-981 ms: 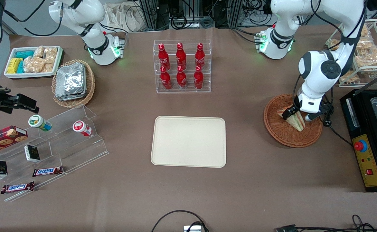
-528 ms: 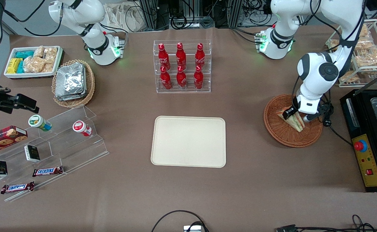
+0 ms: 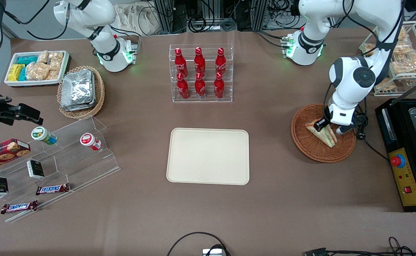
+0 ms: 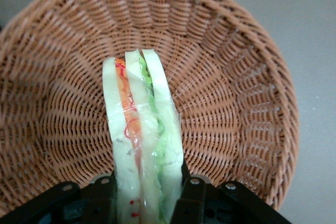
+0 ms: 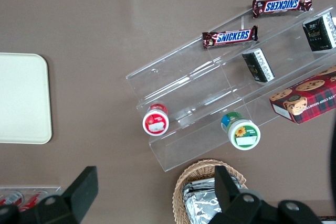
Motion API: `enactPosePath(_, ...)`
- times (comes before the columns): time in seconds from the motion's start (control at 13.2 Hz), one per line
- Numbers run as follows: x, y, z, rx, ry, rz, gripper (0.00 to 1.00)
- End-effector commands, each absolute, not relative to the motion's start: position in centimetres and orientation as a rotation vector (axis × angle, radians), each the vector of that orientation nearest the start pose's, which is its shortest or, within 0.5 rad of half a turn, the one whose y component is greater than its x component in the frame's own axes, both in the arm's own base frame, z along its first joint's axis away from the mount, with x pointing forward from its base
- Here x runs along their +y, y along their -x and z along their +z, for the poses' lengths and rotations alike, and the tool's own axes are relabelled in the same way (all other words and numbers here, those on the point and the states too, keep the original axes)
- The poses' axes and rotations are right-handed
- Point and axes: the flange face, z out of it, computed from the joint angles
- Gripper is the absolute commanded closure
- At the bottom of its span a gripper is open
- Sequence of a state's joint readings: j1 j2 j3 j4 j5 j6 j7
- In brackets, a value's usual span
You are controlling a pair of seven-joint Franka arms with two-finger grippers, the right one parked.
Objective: Place sandwich from basket to tray
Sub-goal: 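Lift the held sandwich up out of the basket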
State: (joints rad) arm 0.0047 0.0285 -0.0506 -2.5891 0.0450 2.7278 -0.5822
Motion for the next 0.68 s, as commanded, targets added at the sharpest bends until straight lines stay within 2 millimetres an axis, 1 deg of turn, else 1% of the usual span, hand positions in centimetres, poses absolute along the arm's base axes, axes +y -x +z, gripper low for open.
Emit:
enactPosePath(0.0,-2.5,-46.0,30.2,-0.695,3.037,-0.215,0.63)
enactPosePath(0.3,-2.4,-47.3,35.2,-0.638,3.031,-0.22,0.63)
enactPosePath(0.38,-2.6,-47.9,36.7,-0.641,3.03,-0.242,0.63)
enactPosePath(0.45,-2.7,-48.4,37.8,-0.646,3.025,-0.216,0.63)
enactPosePath(0.6,-4.6,-49.9,41.4,-0.623,3.022,-0.17,0.63)
